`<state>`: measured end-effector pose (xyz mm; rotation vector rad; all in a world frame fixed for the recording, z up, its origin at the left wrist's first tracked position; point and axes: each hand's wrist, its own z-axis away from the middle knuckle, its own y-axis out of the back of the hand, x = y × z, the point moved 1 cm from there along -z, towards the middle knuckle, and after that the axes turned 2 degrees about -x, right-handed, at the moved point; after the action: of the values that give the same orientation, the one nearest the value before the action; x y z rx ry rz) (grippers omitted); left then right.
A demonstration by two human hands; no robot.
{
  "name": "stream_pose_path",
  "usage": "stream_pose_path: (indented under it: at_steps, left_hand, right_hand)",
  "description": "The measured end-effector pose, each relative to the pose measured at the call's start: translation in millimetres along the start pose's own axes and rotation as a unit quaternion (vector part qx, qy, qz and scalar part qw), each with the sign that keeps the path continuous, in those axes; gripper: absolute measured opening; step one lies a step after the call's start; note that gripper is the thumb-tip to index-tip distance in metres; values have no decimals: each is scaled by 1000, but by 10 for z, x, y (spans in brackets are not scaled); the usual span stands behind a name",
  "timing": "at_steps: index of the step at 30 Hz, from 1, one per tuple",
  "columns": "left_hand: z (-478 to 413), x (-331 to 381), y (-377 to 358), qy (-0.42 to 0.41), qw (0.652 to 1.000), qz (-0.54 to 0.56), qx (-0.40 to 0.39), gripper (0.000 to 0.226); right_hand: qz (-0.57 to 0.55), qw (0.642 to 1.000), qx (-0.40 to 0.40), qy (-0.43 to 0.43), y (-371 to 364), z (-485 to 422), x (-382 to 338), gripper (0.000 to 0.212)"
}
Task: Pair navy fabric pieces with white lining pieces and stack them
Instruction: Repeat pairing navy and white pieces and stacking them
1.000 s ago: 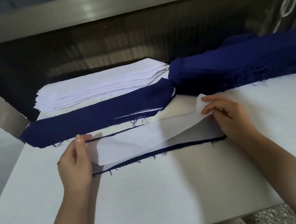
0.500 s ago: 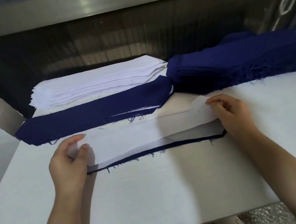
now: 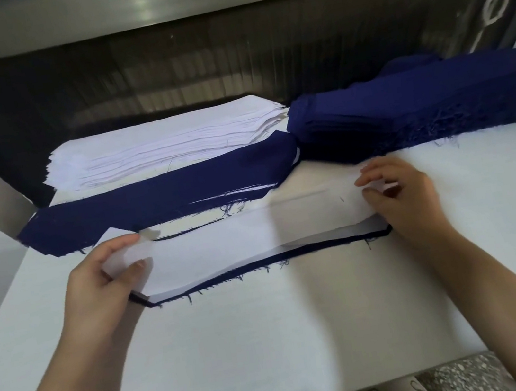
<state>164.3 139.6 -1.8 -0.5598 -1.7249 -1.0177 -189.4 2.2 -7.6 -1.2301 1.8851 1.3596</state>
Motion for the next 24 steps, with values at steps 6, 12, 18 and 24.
stream_pose_path:
  at_steps: [6, 12, 18, 24]
  left_hand:
    - [32, -77, 42, -29, 997, -68, 26, 31]
    - [35, -130, 61, -30, 991, -115, 62, 25]
    - [44, -156, 77, -37, 986, -148, 70, 26]
    - [41, -144, 67, -56, 980, -176, 78, 34]
  right_hand:
    - [19, 999, -27, -15, -36, -3, 43, 31]
    - [17, 1000, -24, -6, -24, 18, 33, 50]
    - [54, 998, -38, -3, -38, 1, 52, 46]
    - [60, 998, -32, -2, -16, 10, 24, 40]
